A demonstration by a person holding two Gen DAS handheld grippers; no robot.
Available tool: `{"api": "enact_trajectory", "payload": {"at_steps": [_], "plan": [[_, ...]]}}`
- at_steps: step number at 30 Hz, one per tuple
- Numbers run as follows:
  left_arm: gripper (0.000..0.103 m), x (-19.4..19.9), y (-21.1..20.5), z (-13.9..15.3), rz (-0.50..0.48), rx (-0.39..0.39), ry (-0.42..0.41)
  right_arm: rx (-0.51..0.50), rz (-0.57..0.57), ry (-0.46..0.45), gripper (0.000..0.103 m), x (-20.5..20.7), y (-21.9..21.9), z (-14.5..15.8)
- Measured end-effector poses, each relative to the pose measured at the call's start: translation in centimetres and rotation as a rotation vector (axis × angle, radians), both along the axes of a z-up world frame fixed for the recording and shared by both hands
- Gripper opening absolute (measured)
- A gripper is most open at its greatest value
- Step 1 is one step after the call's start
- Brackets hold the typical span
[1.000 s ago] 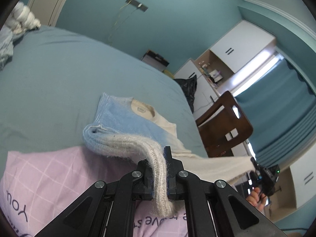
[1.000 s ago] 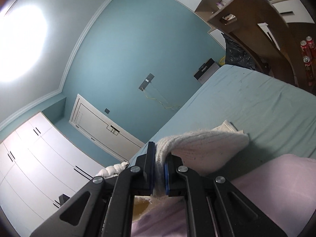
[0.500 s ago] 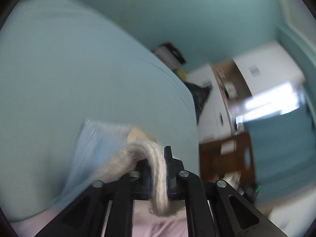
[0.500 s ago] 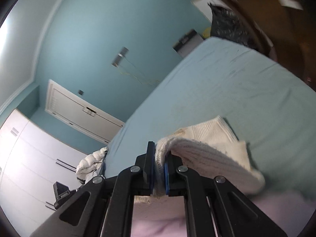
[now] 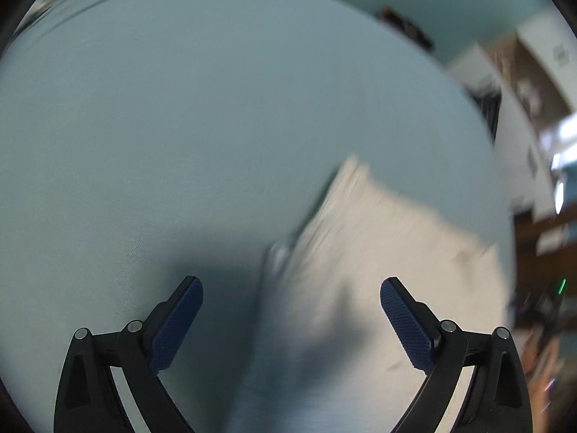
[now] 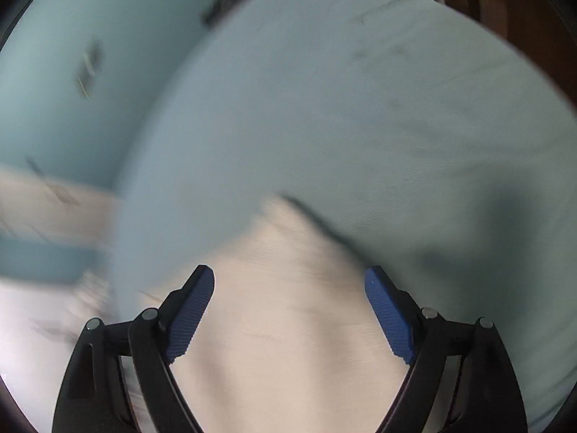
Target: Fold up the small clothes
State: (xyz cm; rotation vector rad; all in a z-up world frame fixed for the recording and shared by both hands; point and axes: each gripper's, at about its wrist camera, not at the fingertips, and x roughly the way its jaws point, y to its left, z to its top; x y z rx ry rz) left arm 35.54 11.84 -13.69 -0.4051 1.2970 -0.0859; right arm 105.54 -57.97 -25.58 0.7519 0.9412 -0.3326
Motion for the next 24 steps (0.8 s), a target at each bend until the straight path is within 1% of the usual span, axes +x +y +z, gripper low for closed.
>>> {"api": "enact_trajectory", "payload": {"at_steps": [1,2,3,4,6,8,10,11,12,13,14,15,16,17,18,19,20,21,22,24], "plan": [[0.100,-0.1,-0.5,-0.9,-0.037,0.011,0.021,-0.027,0.036,0.040,0.083,0.5,0.3,-1.0],[0.100,-0.1,-1.0,-1.3,-0.066,0.014,0.030,-0.043,0.064,0.062,0.083,1.0,0.7,-2.0],[0.100,0.0,-1.4,-1.4,-0.086,0.002,0.021,-0.056,0.084,0.072,0.083,1.6,1.0,-2.4],[0.100,0.2,-1.8,-1.2,-0.096,-0.025,-0.009,-0.074,0.097,0.074,0.083,2.3,1.3,-2.5],[0.100,0.7,-2.2,-0.6,-0.089,-0.070,-0.054,-0.080,0.113,0.045,0.083,3.3,1.6,-2.1],[0.100,1.8,-2.7,-0.2,-0.071,-0.123,-0.081,-0.050,0.141,0.027,0.083,4.9,1.9,-2.1],[0.100,2.6,-3.1,-0.3,-0.058,-0.144,-0.084,-0.035,0.175,0.080,0.083,7.2,2.1,-3.1],[0.099,3.2,-3.4,-0.5,-0.050,-0.134,-0.080,-0.075,0.176,0.112,0.075,8.2,2.5,-3.1],[0.094,3.7,-3.3,-0.8,-0.052,-0.130,-0.075,-0.130,0.181,0.121,0.043,8.3,3.1,-2.6],[0.087,3.6,-3.0,-1.7,-0.070,-0.130,-0.067,-0.205,0.189,0.136,0.023,8.6,3.9,-1.9],[0.060,3.8,-3.8,-2.1,-0.115,-0.092,-0.068,-0.261,0.199,0.151,0.010,8.6,4.7,-1.3],[0.042,4.6,-3.1,-2.7,-0.136,-0.048,-0.068,-0.285,0.185,0.148,0.008,8.2,5.0,-0.6],[0.042,4.5,-3.7,-3.3,-0.147,-0.008,-0.066,-0.298,0.151,0.113,0.008,7.4,5.0,0.6],[0.040,4.2,-3.8,-3.4,-0.133,-0.005,-0.095,-0.284,0.104,0.022,0.008,5.9,4.8,2.3],[0.035,4.0,-3.8,-3.3,-0.124,-0.001,-0.116,-0.271,0.058,-0.085,0.007,4.1,4.5,3.9],[0.032,3.7,-3.6,-3.3,-0.109,0.006,-0.140,-0.285,0.008,-0.147,0.007,2.5,4.2,4.8],[0.023,3.4,-3.4,-3.4,-0.087,0.009,-0.156,-0.280,-0.025,-0.167,0.007,1.6,3.6,4.9],[0.017,3.2,-3.3,-3.6,-0.067,0.004,-0.164,-0.251,-0.042,-0.173,0.008,1.1,2.9,4.6],[0.016,3.0,-2.9,-3.7,-0.037,-0.009,-0.175,-0.210,-0.054,-0.156,0.008,0.9,2.0,3.4],[0.013,2.4,-2.7,-3.8,0.003,-0.021,-0.199,-0.195,-0.076,-0.048,0.008,1.3,1.0,0.2]]}}
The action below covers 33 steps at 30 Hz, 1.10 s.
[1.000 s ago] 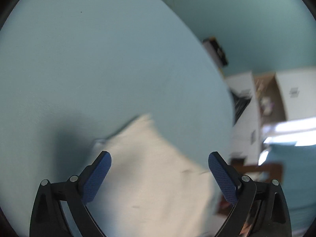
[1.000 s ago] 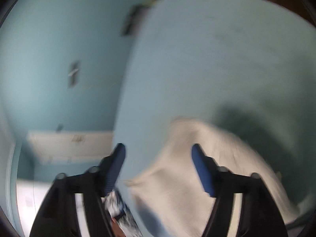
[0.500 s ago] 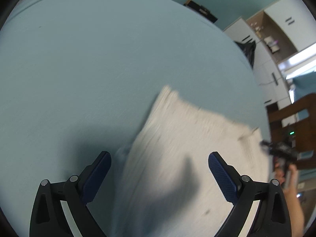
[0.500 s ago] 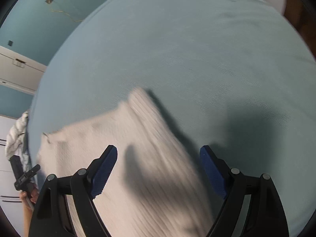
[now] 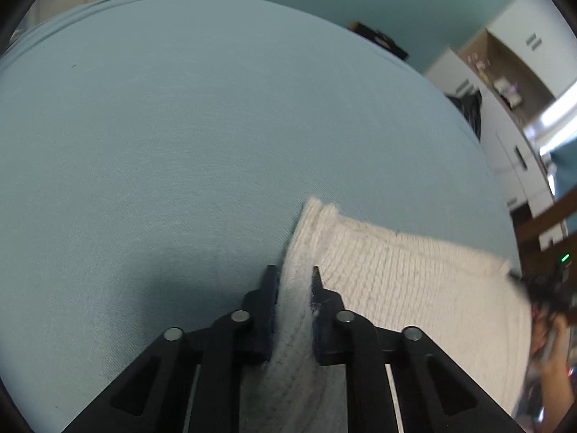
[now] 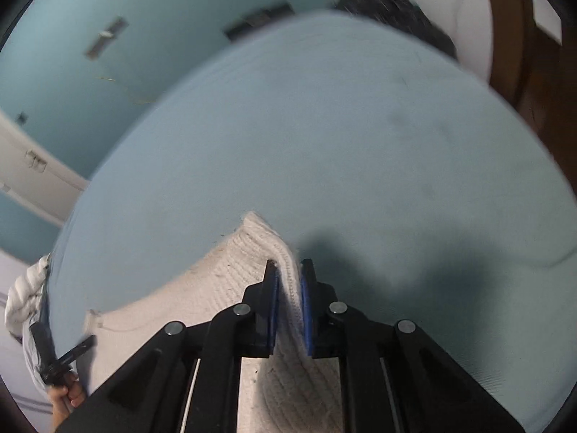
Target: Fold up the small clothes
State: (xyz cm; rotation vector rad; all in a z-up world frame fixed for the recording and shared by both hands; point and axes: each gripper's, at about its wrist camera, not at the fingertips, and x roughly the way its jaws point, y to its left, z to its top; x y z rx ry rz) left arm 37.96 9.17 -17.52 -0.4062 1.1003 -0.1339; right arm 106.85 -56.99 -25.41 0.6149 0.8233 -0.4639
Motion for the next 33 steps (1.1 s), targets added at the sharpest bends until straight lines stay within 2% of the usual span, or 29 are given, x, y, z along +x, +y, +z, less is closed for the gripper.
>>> {"api": "enact_trajectory", "payload": {"at_steps": [2,3,4,5,6,7,8,9,10,12,14,16,17,18,19,20,21,23,25,26,27,28,30,31,33], "plan": [[0.011,-0.6,-0.1,0.3,0.027,0.022,-0.022,0.033,-0.002,0.081,0.008,0.7,0.1,-2.6],[0.011,-0.8,0.0,0.8,0.037,0.033,-0.041,0.045,-0.013,0.078,0.013,0.5,0.2,-2.9],[0.011,-1.0,0.5,1.0,0.051,0.033,-0.067,0.082,-0.033,0.035,0.016,-0.2,0.2,-2.6],[0.010,-1.2,1.3,1.9,0.073,0.016,-0.096,0.130,-0.044,0.020,0.028,-0.6,-0.2,-2.4],[0.010,-1.3,2.1,2.6,0.093,-0.009,-0.114,0.184,-0.072,0.030,0.035,-1.2,-0.4,-2.1],[0.010,-1.4,2.6,3.3,0.119,-0.025,-0.140,0.180,-0.100,0.045,0.044,-1.9,-0.3,-1.4],[0.010,-1.4,3.2,4.0,0.150,-0.038,-0.154,0.137,-0.111,0.039,0.044,-2.6,0.2,-0.4],[0.010,-1.3,3.7,4.0,0.160,-0.041,-0.144,0.080,-0.114,0.029,0.044,-3.3,0.9,0.8],[0.010,-0.8,3.6,3.4,0.156,-0.014,-0.098,0.012,-0.103,0.019,0.047,-4.4,2.2,2.5],[0.011,-0.3,3.3,1.3,0.122,0.041,0.000,-0.038,-0.069,0.000,0.064,-6.1,5.0,4.2],[0.015,-0.7,3.1,-0.5,0.095,0.005,0.110,-0.064,-0.013,0.000,0.075,-8.1,8.8,5.0],[0.025,-1.9,3.9,0.4,0.126,-0.072,0.104,-0.075,0.082,0.024,0.075,-9.3,14.2,4.7],[0.047,-2.8,4.4,1.3,0.143,-0.136,0.094,-0.084,0.129,0.042,0.075,-9.8,16.1,4.5],[0.080,-3.8,4.7,2.6,0.159,-0.169,0.088,-0.102,0.185,0.065,0.075,-10.8,17.6,4.0],[0.093,-4.7,4.9,3.4,0.170,-0.167,0.079,-0.134,0.250,0.088,0.075,-11.5,20.8,3.1],[0.103,-6.2,4.8,5.0,0.183,-0.143,0.039,-0.157,0.306,0.106,0.075,-8.7,23.0,3.5],[0.103,-7.8,4.5,6.7,0.175,-0.099,-0.001,-0.189,0.371,0.135,0.075,-9.0,25.2,2.5],[0.103,-11.6,2.9,9.1,0.100,-0.013,-0.055,-0.266,0.473,0.205,0.075,-9.1,29.3,-0.3],[0.103,-15.5,1.3,9.7,0.013,0.051,-0.078,-0.342,0.504,0.263,0.077,-9.2,31.8,-3.1],[0.103,-18.1,-0.4,9.2,-0.043,0.103,-0.100,-0.428,0.519,0.266,0.085,-9.5,33.0,-4.0],[0.103,-18.7,-1.2,8.7,-0.073,0.148,-0.101,-0.482,0.531,0.251,0.088,-9.9,33.6,-4.2],[0.103,-19.3,-1.5,8.1,-0.109,0.217,-0.090,-0.486,0.526,0.249,0.095,-10.3,33.5,-4.1],[0.103,-19.6,-3.8,4.7,-0.122,0.365,-0.006,-0.363,0.482,0.248,0.096,-11.3,32.7,-3.9],[0.103,-19.6,-3.5,2.8,-0.107,0.409,0.058,-0.311,0.447,0.233,0.096,-12.1,31.5,-3.5],[0.103,-19.7,-1.7,1.8,-0.050,0.282,0.061,-0.259,0.309,0.214,0.096,-14.8,28.5,-2.3]]}}
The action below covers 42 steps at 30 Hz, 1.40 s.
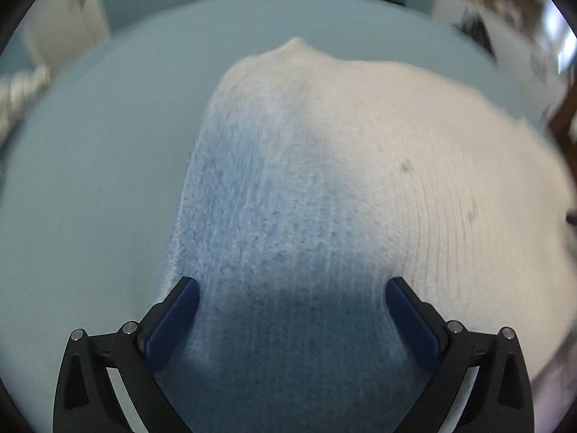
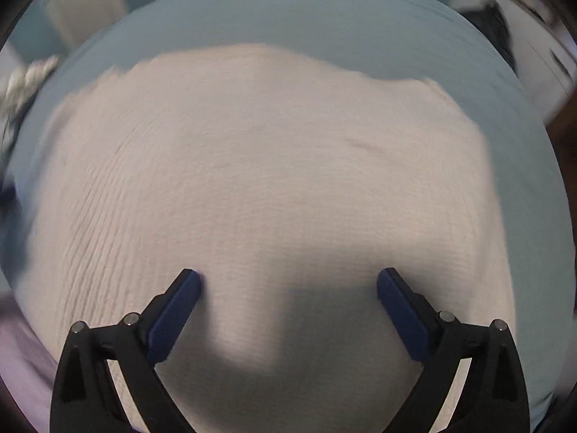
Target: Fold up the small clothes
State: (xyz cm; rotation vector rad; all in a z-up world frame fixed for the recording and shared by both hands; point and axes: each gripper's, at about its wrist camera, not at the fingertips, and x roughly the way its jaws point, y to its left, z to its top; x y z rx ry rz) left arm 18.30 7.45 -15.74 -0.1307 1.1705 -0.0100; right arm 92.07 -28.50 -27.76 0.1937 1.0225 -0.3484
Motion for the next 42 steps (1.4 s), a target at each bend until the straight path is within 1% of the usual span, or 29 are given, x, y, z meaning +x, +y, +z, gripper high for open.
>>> {"api": "enact_trajectory", "payload": {"at_steps": [1,2,3,4,6,7,9,11,13,14,15,16,17,18,20,21,22,23,25,27,29,30,31,32,35,36,38,40,42], "plan": [[0.103,0.1,0.7,0.2,0.034,-0.025,-0.005,0.051,-0.048,-0.029,0.093,-1.6,-1.5,0.6],[0.103,0.3,1.0,0.3,0.048,-0.035,0.003,0.157,-0.064,-0.096,0.081,-3.5,-3.0,1.3],[0.103,0.4,1.0,0.3,0.045,-0.034,0.009,0.240,-0.082,-0.149,0.075,-5.3,-4.2,1.9],[0.103,0.6,0.9,0.3,0.039,-0.030,0.009,0.270,-0.154,-0.187,0.075,-7.7,-5.7,2.7],[0.103,0.3,0.2,0.4,0.033,-0.026,0.004,0.184,-0.319,-0.191,0.077,-11.1,-8.1,3.4],[0.103,0.4,-0.1,0.5,0.033,-0.028,0.005,0.190,-0.359,-0.215,0.077,-12.8,-9.0,3.4],[0.103,0.1,-0.2,0.7,0.034,-0.029,0.007,0.331,-0.365,-0.234,0.077,-15.4,-10.0,1.7],[0.103,0.1,0.5,0.8,0.034,-0.030,0.007,0.478,-0.297,-0.192,0.077,-15.1,-8.8,-0.1],[0.103,0.7,1.0,0.5,0.034,-0.034,0.007,0.512,-0.235,-0.128,0.077,-14.8,-6.9,-1.8],[0.103,0.6,0.9,0.2,0.034,-0.037,0.007,0.494,-0.210,-0.090,0.069,-14.5,-5.9,-2.4],[0.103,0.6,0.8,-0.1,0.035,-0.039,0.007,0.467,-0.194,-0.048,0.052,-14.3,-4.9,-2.8],[0.103,0.5,1.0,0.0,0.036,-0.044,0.007,0.466,-0.182,-0.041,0.020,-13.4,-5.1,-2.3],[0.103,0.6,0.9,-0.1,0.037,-0.048,0.007,0.439,-0.196,-0.065,0.008,-14.0,-4.5,-1.1],[0.103,0.6,0.9,-0.1,0.037,-0.050,0.007,0.385,-0.215,-0.089,0.008,-15.1,-3.8,0.1],[0.103,0.6,1.1,-0.3,0.036,-0.052,0.007,0.340,-0.226,-0.174,0.007,-17.1,-3.3,2.5],[0.103,0.6,1.2,-0.3,0.035,-0.054,0.008,0.322,-0.240,-0.213,0.007,-18.4,-2.8,3.2],[0.103,0.6,1.2,-0.3,0.035,-0.056,0.009,0.315,-0.254,-0.245,0.007,-19.2,-4.2,3.6],[0.103,0.6,1.3,-0.2,0.034,-0.058,0.010,0.317,-0.279,-0.243,0.007,-19.9,-4.6,3.2],[0.103,0.6,1.3,-0.1,0.028,-0.054,0.009,0.396,-0.341,-0.136,0.007,-19.8,-5.4,-0.2],[0.103,0.6,1.3,-0.1,0.028,-0.049,0.011,0.475,-0.364,-0.028,0.009,-17.7,-7.1,-3.8],[0.103,0.6,1.3,-0.1,0.026,-0.046,0.012,0.548,-0.396,-0.033,0.018,-18.5,-7.1,-4.6],[0.103,0.7,1.3,-0.1,0.026,-0.045,0.012,0.556,-0.431,-0.045,0.039,-19.2,-7.0,-4.4],[0.103,0.7,1.3,-0.1,0.026,-0.045,0.013,0.539,-0.483,-0.054,0.054,-20.0,-6.7,-3.9],[0.103,0.7,1.3,-0.2,0.025,-0.046,0.015,0.508,-0.521,-0.071,0.073,-20.9,-6.2,-3.0],[0.103,0.7,1.3,-0.1,0.025,-0.043,0.016,0.483,-0.468,-0.227,0.073,-21.2,-5.6,0.3],[0.103,0.7,1.4,-0.1,0.025,-0.042,0.016,0.483,-0.440,-0.258,0.073,-20.7,-5.3,1.2],[0.103,0.7,1.4,-0.1,0.025,-0.043,0.017,0.487,-0.383,-0.244,0.073,-18.7,-4.7,2.2],[0.103,0.8,1.3,0.0,0.025,-0.042,0.015,0.457,-0.336,-0.229,0.073,-16.2,-4.6,3.0],[0.103,0.8,1.3,0.0,0.024,-0.040,0.015,0.428,-0.290,-0.212,0.073,-12.9,-7.4,2.6]]}}
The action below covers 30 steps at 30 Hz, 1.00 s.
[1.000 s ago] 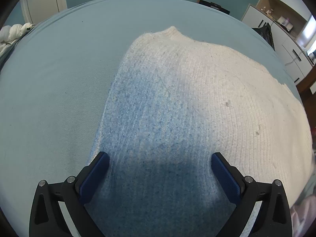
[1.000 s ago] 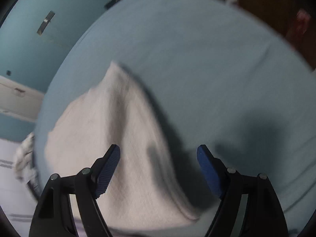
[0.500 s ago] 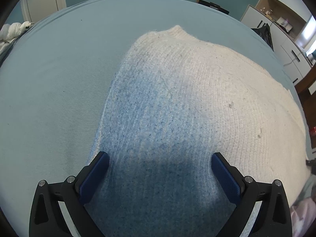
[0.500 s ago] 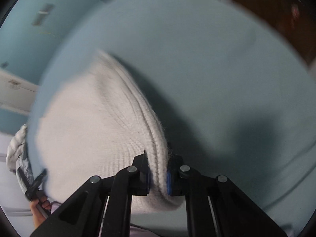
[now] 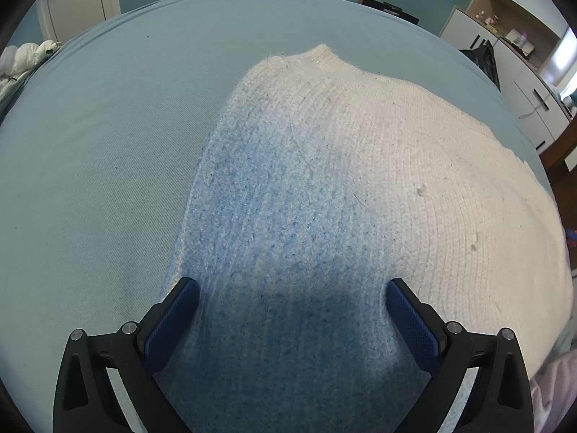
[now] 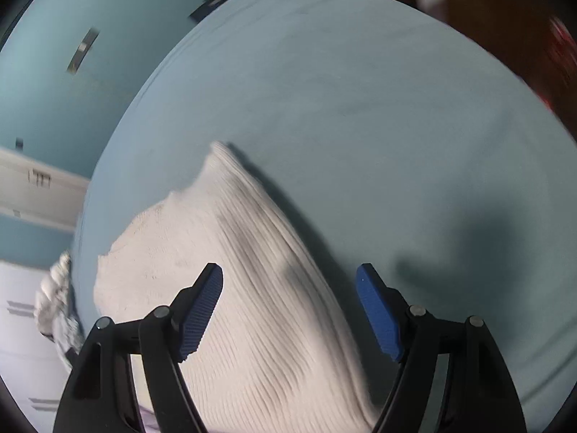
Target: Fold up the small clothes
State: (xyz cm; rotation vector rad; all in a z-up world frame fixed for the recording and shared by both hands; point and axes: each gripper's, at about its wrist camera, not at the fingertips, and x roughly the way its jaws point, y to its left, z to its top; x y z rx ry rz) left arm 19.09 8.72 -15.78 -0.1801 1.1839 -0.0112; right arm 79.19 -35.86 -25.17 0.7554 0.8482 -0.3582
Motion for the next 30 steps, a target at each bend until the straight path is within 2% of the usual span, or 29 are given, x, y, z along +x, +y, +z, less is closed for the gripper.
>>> {"api": "enact_trajectory", "payload": {"at_steps": [2,5,7,10,11,12,13,14,17,18,21,22,23,24,25,26,27,29,30], "plan": [[0.103,0.1,-0.1,0.0,-0.002,0.002,0.000,0.000,0.034,0.010,0.073,2.3,-2.0,-0.9],[0.103,0.1,-0.2,0.0,-0.005,0.004,0.000,0.033,0.061,0.030,0.073,7.0,-1.3,-0.1],[0.103,0.1,-0.2,0.0,-0.006,0.004,0.002,0.001,0.054,0.069,0.073,6.8,-2.5,-0.9],[0.103,0.2,-0.2,-0.1,-0.007,0.000,0.006,-0.044,0.078,0.154,0.073,10.5,-1.0,-2.7],[0.103,0.2,-0.2,-0.1,-0.007,0.000,0.008,-0.055,0.072,0.161,0.061,11.7,-0.9,-2.8],[0.103,0.3,-0.3,-0.1,-0.008,-0.001,0.010,-0.070,0.065,0.146,0.027,11.9,-0.7,-2.6],[0.103,0.3,-0.3,-0.1,-0.008,-0.001,0.011,-0.069,0.058,0.114,0.020,11.8,-0.7,-2.1],[0.103,0.4,-0.3,-0.1,-0.010,0.000,0.013,-0.096,0.017,0.054,0.006,10.9,-0.8,-0.8],[0.103,0.7,-0.4,-0.1,-0.013,0.003,0.016,-0.149,-0.067,-0.045,0.007,8.6,-1.3,1.1],[0.103,0.8,-0.5,-0.1,-0.014,0.004,0.016,-0.140,-0.062,-0.028,0.007,8.6,-1.3,0.5],[0.103,0.8,-0.5,-0.2,-0.013,0.004,0.016,-0.159,-0.016,0.122,0.007,9.5,-0.5,-3.3],[0.103,0.9,-0.5,-0.2,-0.013,0.003,0.017,-0.177,-0.010,0.123,0.007,9.4,0.2,-3.7],[0.103,0.9,-0.5,-0.2,-0.014,0.004,0.019,-0.175,-0.018,0.093,0.014,8.8,0.6,-3.2],[0.103,1.0,-0.6,-0.2,-0.014,0.006,0.020,-0.137,-0.036,0.081,0.032,8.4,0.5,-2.8],[0.103,1.1,-0.6,-0.2,-0.015,0.007,0.021,-0.076,-0.095,0.120,0.046,7.6,0.4,-2.6],[0.103,1.2,-0.7,-0.2,-0.015,0.008,0.024,-0.057,-0.143,0.162,0.062,5.8,-0.1,-2.1],[0.103,1.3,-0.7,-0.2,-0.014,0.010,0.027,-0.064,-0.169,0.158,0.062,4.5,0.5,-1.0],[0.103,1.3,-0.9,-0.2,-0.013,0.018,0.027,-0.098,-0.177,0.093,0.064,2.0,3.2,1.6],[0.103,1.2,-1.1,-0.1,-0.013,0.023,0.024,-0.116,-0.157,0.073,0.072,0.4,4.9,2.9]]}}
